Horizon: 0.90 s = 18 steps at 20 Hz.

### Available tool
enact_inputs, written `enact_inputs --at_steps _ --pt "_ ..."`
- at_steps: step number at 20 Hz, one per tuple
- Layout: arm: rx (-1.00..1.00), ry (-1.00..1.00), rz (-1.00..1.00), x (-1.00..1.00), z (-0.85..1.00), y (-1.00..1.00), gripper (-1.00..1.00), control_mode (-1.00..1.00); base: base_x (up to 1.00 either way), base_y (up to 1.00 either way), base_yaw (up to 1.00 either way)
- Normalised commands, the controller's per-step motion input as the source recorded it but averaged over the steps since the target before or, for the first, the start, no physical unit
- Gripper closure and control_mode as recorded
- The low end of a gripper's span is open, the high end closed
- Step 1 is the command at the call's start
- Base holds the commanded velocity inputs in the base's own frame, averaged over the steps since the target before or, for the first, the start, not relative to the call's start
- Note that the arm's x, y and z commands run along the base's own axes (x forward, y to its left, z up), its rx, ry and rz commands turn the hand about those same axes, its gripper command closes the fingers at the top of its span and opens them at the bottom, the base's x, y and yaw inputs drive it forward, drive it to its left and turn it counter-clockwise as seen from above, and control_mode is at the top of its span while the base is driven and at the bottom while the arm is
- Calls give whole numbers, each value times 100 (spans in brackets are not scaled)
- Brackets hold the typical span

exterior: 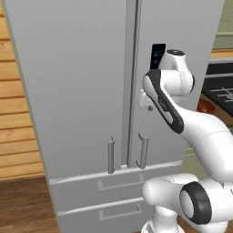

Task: Grab a lemon wedge from the fridge and one ice cube from the ice bowl, and put them in the glass of lemonade.

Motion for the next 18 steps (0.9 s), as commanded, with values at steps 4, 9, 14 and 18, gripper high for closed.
enact_inputs --at_steps 4,9,14,18 --pt "1 3 0 -47 0 -13 -100 -100 0 0 0" --pt "2 0 -1 -97 -14 -34 -100 -100 0 0 0" --pt "0 0 -1 -76 -27 -21 -100 -100 0 0 0" --pt "0 1 0 -8 0 -3 -100 -100 0 0 0"
